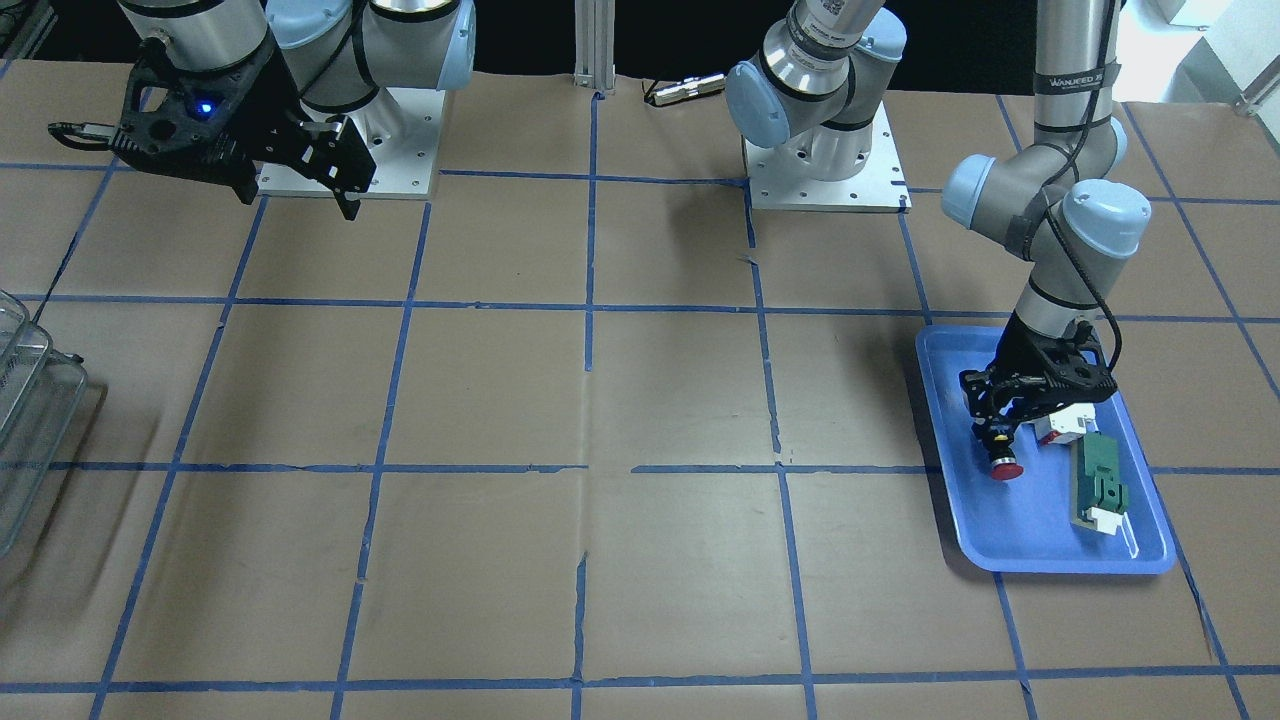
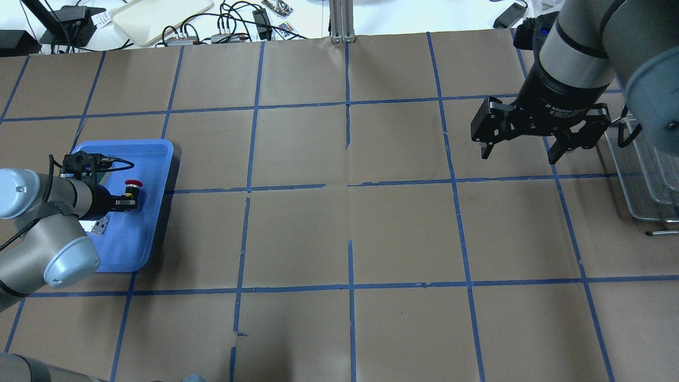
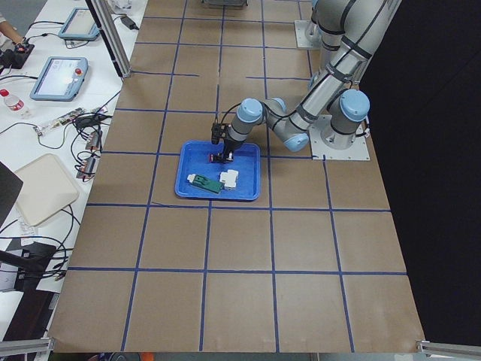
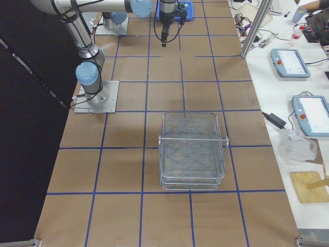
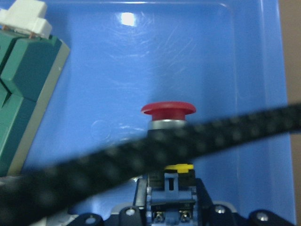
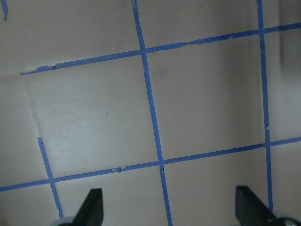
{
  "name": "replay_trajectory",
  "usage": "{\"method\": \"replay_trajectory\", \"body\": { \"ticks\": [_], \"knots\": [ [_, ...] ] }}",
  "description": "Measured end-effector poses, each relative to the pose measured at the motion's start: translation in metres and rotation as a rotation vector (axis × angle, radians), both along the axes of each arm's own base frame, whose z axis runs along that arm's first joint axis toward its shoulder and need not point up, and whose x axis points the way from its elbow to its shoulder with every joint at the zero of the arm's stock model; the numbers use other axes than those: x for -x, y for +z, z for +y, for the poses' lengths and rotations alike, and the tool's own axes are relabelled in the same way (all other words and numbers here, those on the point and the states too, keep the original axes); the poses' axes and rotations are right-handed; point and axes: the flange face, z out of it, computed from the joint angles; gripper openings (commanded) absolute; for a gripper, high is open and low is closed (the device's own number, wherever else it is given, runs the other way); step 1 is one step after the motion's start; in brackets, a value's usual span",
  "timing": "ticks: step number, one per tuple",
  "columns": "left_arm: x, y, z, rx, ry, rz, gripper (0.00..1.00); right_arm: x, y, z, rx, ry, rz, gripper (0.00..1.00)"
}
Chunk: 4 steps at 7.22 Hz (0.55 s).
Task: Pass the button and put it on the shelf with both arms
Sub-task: 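Close the left gripper on the red button's base, then lift the red button and carry it toward the table center with the left gripper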
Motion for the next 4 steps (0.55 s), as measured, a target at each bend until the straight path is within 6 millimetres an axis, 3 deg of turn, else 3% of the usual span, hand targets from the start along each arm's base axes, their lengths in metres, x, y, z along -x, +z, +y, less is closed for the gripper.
{"method": "replay_trajectory", "body": {
  "ticks": [2,4],
  "knots": [
    [-0.002,0.027,-0.026,0.061,-0.094,-0.03,0.0,0.0,0.0,-0.001,0.003,-0.006,-0.003,1.0],
    [0.019,0.059,-0.057,0.071,-0.243,-0.042,0.0,0.005,0.0,-0.003,0.006,-0.058,-0.003,1.0]
  ]
}}
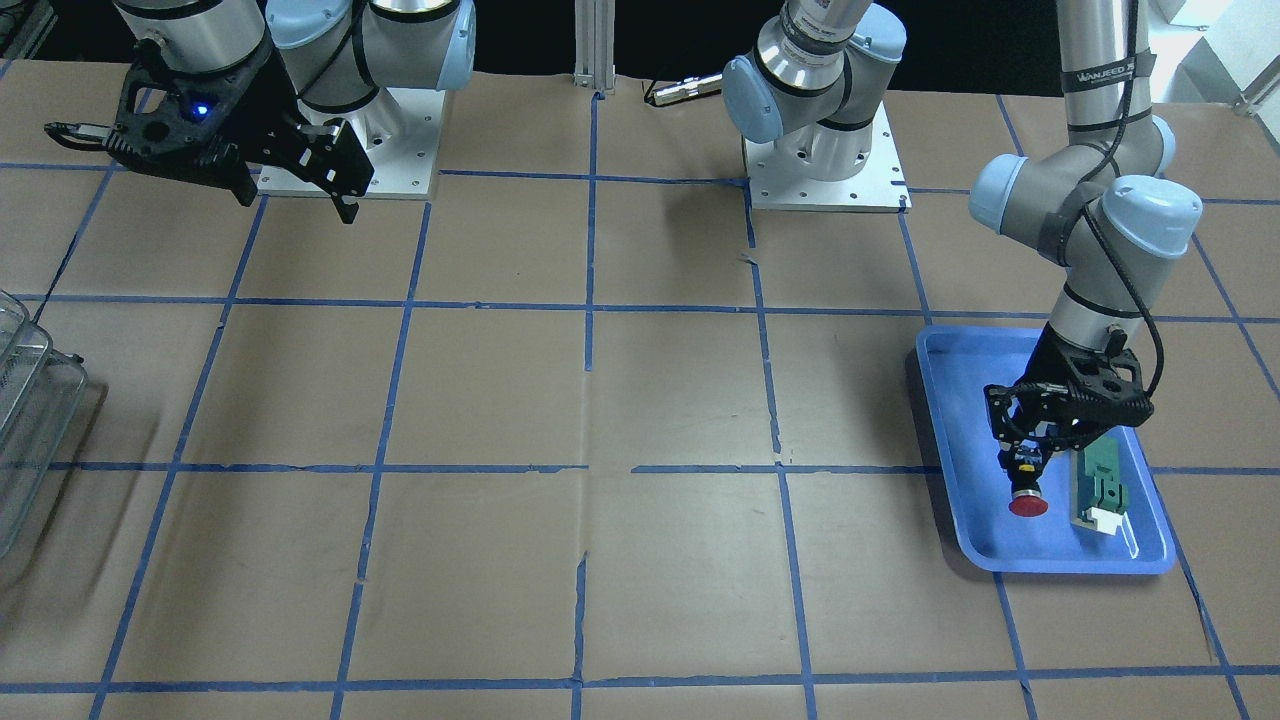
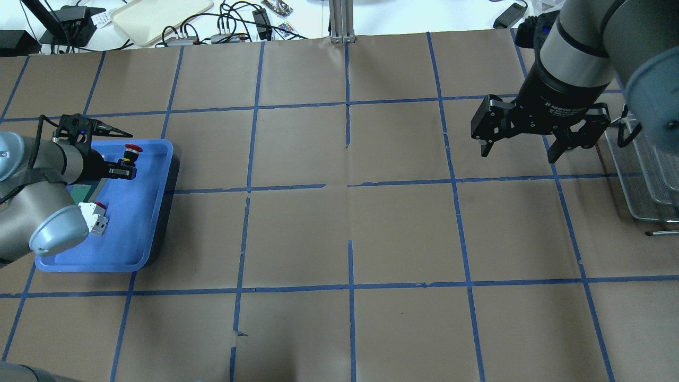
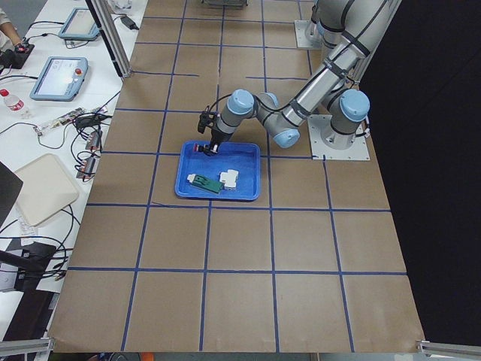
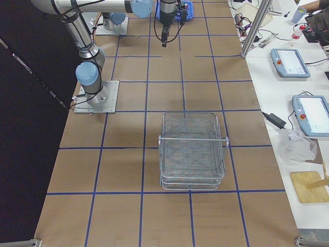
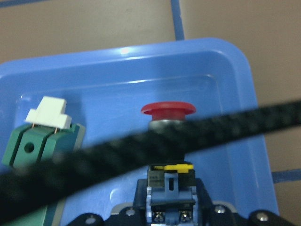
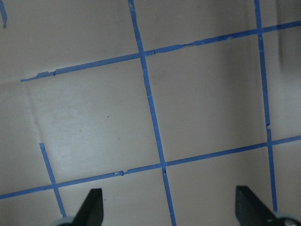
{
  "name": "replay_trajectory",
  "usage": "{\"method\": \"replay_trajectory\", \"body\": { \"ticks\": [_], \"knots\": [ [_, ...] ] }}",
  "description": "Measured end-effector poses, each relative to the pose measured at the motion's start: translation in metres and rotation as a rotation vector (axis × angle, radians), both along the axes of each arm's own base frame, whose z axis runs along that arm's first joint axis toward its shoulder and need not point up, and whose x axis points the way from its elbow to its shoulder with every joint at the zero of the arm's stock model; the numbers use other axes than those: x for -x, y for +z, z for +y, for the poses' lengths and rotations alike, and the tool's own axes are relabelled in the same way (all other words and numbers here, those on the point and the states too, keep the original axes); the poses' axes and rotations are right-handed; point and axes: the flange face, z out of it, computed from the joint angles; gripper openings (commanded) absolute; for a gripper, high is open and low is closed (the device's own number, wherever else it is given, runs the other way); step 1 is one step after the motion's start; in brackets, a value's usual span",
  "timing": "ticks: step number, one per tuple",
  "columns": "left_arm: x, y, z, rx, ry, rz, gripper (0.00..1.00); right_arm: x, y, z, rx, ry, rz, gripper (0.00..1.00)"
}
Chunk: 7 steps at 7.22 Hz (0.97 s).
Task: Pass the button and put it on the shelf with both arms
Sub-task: 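Lift the red button and carry it toward the table center with the left gripper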
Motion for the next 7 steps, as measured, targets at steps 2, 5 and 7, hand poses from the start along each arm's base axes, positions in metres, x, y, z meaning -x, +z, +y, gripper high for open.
{"method": "replay_trajectory", "body": {
  "ticks": [2,5,7],
  "knots": [
    [0.051,0.047,-0.033,-0.033,-0.185,-0.008,0.0,0.028,0.001,-0.006,0.001,-0.227,-0.005,1.0],
    [0.162,0.101,-0.046,-0.063,-0.507,-0.024,0.0,0.068,0.001,-0.015,-0.039,-0.462,-0.214,1.0],
    [0.236,0.12,-0.039,-0.025,-0.741,0.02,0.0,0.067,0.005,-0.021,-0.09,-0.605,-0.487,1.0]
  ]
}}
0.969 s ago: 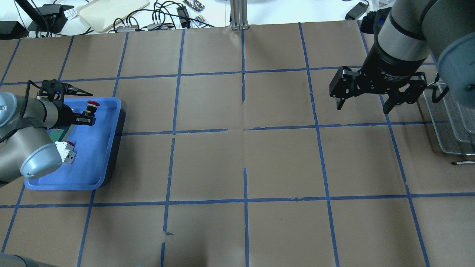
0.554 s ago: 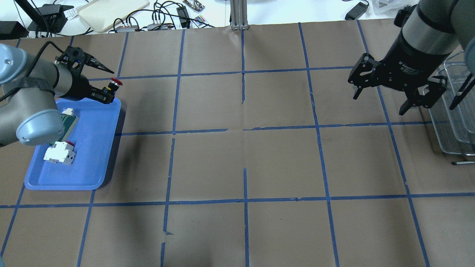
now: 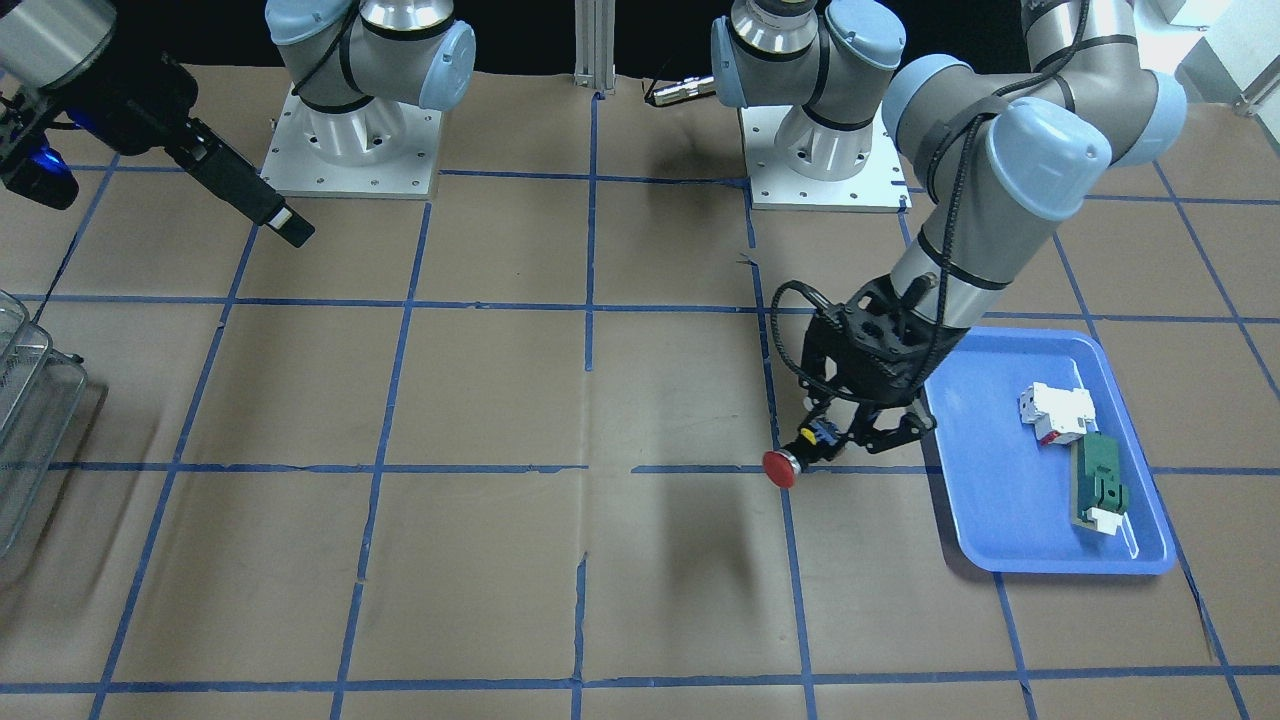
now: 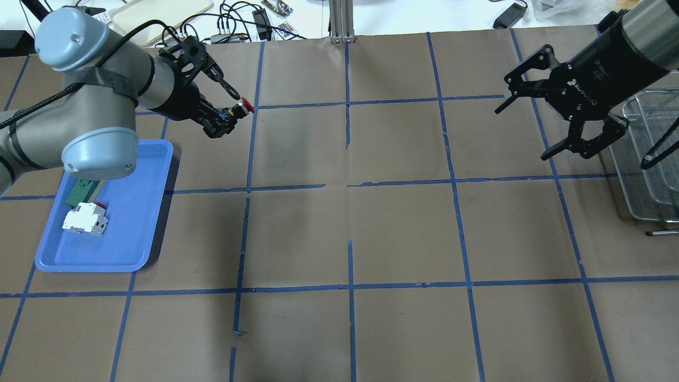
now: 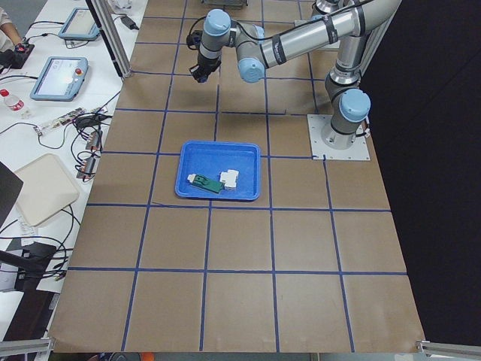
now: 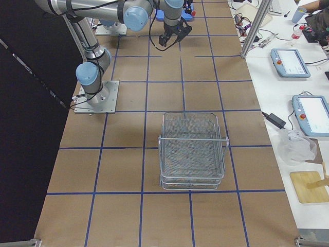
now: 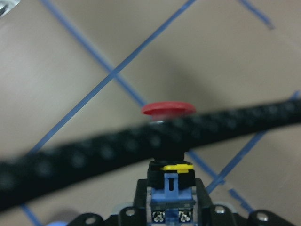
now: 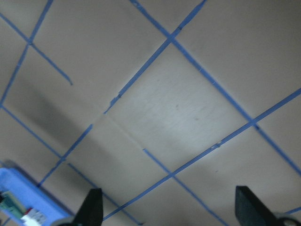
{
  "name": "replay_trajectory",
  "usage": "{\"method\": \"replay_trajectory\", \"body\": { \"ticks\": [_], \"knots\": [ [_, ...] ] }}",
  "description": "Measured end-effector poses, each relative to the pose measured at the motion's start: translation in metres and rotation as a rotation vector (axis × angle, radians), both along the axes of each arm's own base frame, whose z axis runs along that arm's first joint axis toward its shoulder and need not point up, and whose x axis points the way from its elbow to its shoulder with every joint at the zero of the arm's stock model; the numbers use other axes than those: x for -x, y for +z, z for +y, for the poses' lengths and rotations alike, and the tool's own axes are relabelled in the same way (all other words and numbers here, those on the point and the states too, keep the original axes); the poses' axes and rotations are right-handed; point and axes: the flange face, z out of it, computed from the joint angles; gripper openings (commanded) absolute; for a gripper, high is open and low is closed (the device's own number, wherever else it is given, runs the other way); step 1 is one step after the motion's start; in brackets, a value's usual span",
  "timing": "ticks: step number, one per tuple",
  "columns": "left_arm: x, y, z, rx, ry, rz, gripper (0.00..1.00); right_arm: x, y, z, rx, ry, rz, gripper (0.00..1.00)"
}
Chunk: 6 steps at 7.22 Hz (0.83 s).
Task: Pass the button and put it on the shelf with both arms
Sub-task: 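Lift the red button and carry it toward the table center with the left gripper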
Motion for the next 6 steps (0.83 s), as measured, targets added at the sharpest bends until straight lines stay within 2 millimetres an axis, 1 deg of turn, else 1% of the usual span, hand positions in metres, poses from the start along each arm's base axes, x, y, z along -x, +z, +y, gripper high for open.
{"method": "replay_trajectory", "body": {
  "ticks": [1,2,3,4,5,6],
  "knots": [
    [0.028,0.011,0.003,0.012,-0.095,0.066,0.0,-0.005,0.003,-0.004,0.004,-0.048,-0.112,1.0],
    [0.051,0.021,0.008,0.031,-0.184,0.124,0.0,-0.01,0.003,-0.008,-0.018,-0.097,-0.212,1.0],
    [0.073,0.032,0.015,0.051,-0.253,0.175,0.0,-0.013,0.001,-0.014,-0.074,-0.172,-0.32,1.0],
    [0.091,0.046,0.025,0.073,-0.301,0.226,0.0,-0.013,-0.005,-0.024,-0.133,-0.244,-0.408,1.0],
    [0.107,0.06,0.036,0.096,-0.339,0.272,0.0,-0.011,-0.016,-0.035,-0.203,-0.312,-0.472,1.0],
    [0.123,0.073,0.047,0.114,-0.369,0.295,0.0,-0.005,-0.027,-0.045,-0.259,-0.371,-0.515,1.0]
  ]
}}
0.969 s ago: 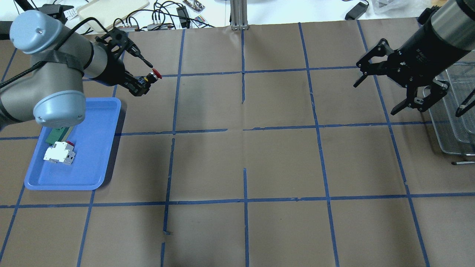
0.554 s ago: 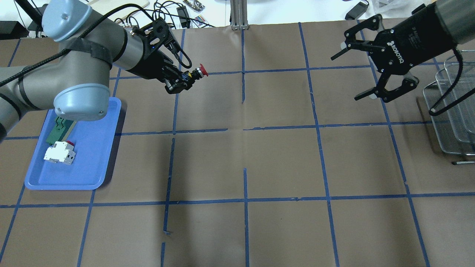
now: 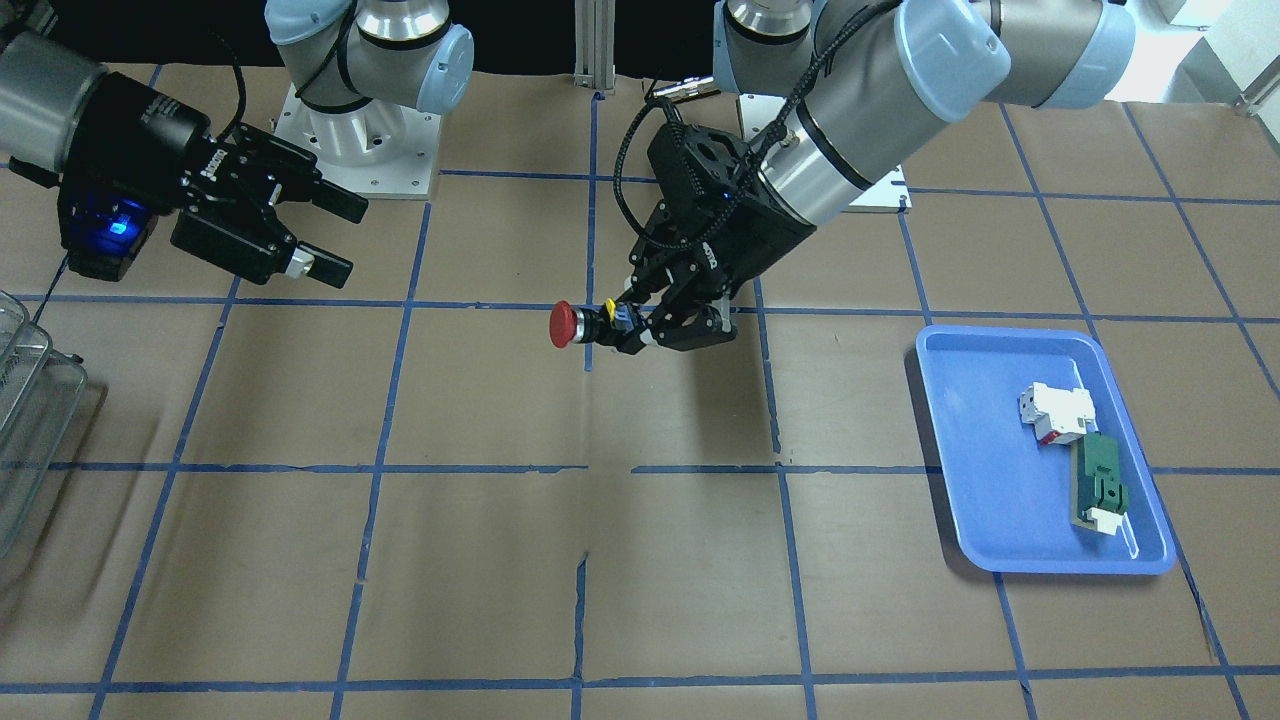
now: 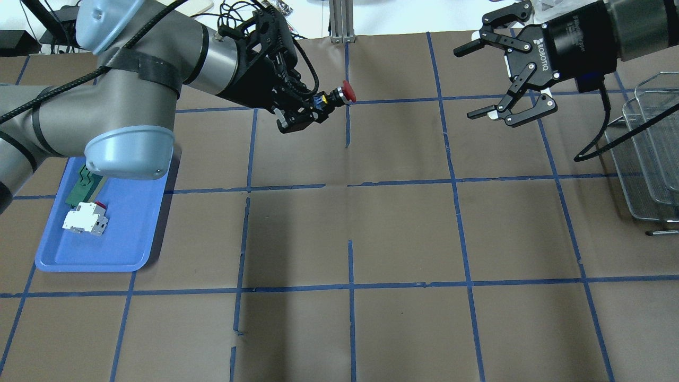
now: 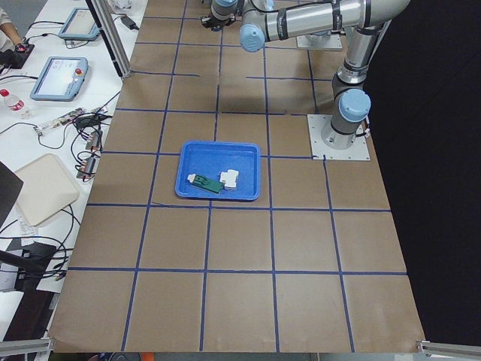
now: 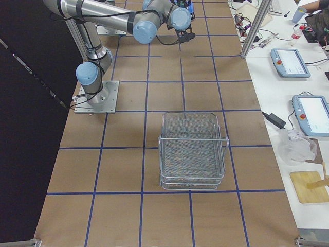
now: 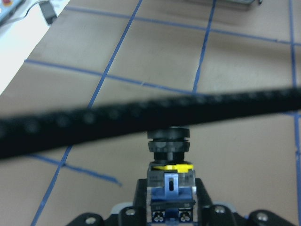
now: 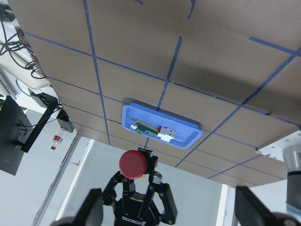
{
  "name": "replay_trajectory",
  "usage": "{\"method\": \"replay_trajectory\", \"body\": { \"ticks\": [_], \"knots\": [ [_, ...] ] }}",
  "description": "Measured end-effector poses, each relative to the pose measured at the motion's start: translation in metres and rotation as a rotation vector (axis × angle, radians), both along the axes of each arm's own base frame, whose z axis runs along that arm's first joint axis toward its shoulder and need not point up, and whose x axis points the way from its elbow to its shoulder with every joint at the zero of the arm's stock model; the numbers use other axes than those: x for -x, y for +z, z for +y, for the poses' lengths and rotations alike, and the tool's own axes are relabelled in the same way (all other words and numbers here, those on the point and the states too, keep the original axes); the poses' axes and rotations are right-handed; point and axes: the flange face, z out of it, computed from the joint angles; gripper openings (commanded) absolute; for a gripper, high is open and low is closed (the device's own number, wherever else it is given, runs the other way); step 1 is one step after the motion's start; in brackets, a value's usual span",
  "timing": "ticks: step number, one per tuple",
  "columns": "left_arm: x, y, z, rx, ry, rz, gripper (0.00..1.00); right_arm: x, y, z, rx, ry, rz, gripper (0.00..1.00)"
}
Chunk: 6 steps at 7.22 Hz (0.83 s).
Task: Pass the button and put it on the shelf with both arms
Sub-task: 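Lift the red button and carry it toward the table center with the left gripper, then move the open right gripper toward the red button held by the left gripper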
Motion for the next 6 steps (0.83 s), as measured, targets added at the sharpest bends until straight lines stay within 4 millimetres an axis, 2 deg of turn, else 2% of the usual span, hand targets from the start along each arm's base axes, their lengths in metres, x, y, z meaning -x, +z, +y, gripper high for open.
{"method": "replay_trajectory", "body": {
  "ticks": [2,3,4,6],
  "knots": [
    [0.034,0.017,0.016,0.027,-0.054,0.012,0.0,0.019,-0.015,-0.008,-0.073,-0.069,-0.066,1.0],
    [0.045,0.021,0.017,0.04,-0.074,0.011,0.0,0.02,-0.022,-0.006,-0.106,-0.096,-0.127,1.0],
    [0.05,0.024,0.016,0.05,-0.088,0.011,0.0,0.017,-0.026,-0.002,-0.126,-0.114,-0.168,1.0],
    [0.056,0.033,0.021,0.066,-0.101,0.015,0.0,0.01,-0.022,0.008,-0.133,-0.126,-0.202,1.0]
  ]
}}
